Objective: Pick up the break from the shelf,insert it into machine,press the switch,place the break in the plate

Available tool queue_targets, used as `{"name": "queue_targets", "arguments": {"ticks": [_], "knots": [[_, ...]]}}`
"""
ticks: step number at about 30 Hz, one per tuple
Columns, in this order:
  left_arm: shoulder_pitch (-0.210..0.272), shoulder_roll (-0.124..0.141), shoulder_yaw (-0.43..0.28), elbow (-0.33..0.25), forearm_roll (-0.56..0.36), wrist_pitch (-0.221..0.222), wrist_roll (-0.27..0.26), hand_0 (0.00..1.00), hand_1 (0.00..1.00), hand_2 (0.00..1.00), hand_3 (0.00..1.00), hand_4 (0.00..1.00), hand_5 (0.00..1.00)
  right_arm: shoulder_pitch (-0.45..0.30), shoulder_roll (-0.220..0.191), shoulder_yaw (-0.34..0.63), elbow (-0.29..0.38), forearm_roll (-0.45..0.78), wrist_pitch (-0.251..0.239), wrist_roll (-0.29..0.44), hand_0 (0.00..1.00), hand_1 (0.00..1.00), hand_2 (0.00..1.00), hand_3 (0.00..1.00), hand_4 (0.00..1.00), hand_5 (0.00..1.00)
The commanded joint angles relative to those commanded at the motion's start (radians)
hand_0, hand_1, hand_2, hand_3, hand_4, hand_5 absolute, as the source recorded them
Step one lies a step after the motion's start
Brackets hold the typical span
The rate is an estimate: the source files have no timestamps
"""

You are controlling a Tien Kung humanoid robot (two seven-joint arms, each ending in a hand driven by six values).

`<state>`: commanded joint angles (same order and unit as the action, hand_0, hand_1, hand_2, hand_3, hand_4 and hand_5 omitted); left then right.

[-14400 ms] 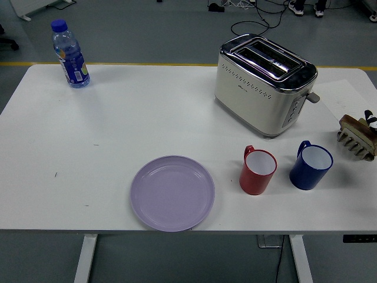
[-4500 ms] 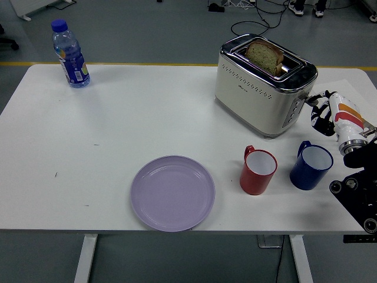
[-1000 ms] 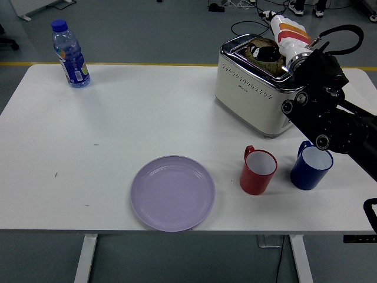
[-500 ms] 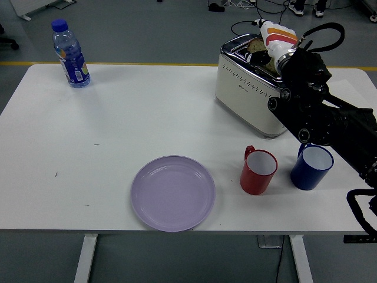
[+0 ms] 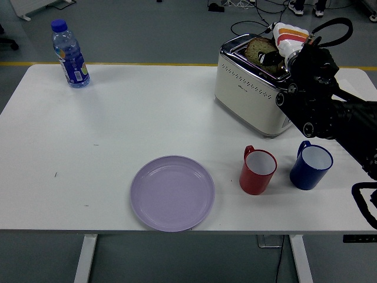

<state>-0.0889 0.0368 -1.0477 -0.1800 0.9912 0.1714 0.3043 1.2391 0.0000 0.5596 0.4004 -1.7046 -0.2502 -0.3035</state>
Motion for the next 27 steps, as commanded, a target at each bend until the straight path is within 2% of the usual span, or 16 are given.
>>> {"name": "queue_targets", "arguments": {"ticks": [4,5,10,11,16,17,22,23,27], "knots": [[-0.001,0.0,-0.003,0.0,0.004,0.0,0.001,0.417,0.482,0.511,0.603,0.413,0.998,-0.003,0.0,-0.003,0.002,0.004,-0.007,0.008,0.614,0.608,0.625,0.782,0.683,0.25],[-0.001,0.0,-0.005,0.0,0.006,0.0,0.001,0.417,0.481,0.509,0.602,0.412,0.998,-0.004,0.0,-0.004,0.002,0.006,-0.012,0.012,0.491,0.531,0.545,0.721,0.677,0.251],[-0.001,0.0,-0.009,0.0,0.011,0.0,0.003,0.417,0.481,0.509,0.602,0.412,0.998,-0.005,0.0,-0.011,-0.001,0.009,-0.016,0.021,0.491,0.531,0.545,0.721,0.677,0.251],[-0.001,0.0,-0.01,0.0,0.012,0.0,0.003,0.416,0.481,0.509,0.602,0.411,0.998,-0.005,0.0,-0.014,-0.002,0.009,-0.017,0.022,0.367,0.431,0.46,0.605,0.653,0.229],[-0.001,0.0,-0.013,0.0,0.014,0.0,0.003,0.416,0.481,0.509,0.602,0.411,0.998,-0.006,0.0,-0.03,-0.011,0.008,-0.025,0.021,0.367,0.431,0.46,0.605,0.653,0.229],[-0.002,0.0,-0.013,0.0,0.014,0.0,0.003,0.417,0.481,0.507,0.6,0.411,0.998,-0.006,0.0,-0.034,-0.014,0.01,-0.027,0.021,0.285,0.35,0.421,0.532,0.579,0.145],[-0.004,0.001,-0.015,0.0,0.017,-0.001,0.003,0.417,0.481,0.507,0.6,0.411,0.998,-0.008,0.0,-0.048,-0.016,0.011,-0.055,0.027,0.285,0.35,0.421,0.532,0.579,0.145],[-0.004,0.001,-0.015,0.0,0.017,-0.001,0.003,0.417,0.481,0.507,0.602,0.41,0.998,-0.009,0.0,-0.05,-0.016,0.009,-0.061,0.028,0.228,0.331,0.404,0.502,0.512,0.06],[-0.003,0.001,-0.016,0.0,0.018,0.0,0.004,0.417,0.481,0.507,0.602,0.41,0.998,-0.01,0.0,-0.047,-0.017,-0.014,-0.073,0.029,0.228,0.331,0.404,0.502,0.512,0.06]]}}
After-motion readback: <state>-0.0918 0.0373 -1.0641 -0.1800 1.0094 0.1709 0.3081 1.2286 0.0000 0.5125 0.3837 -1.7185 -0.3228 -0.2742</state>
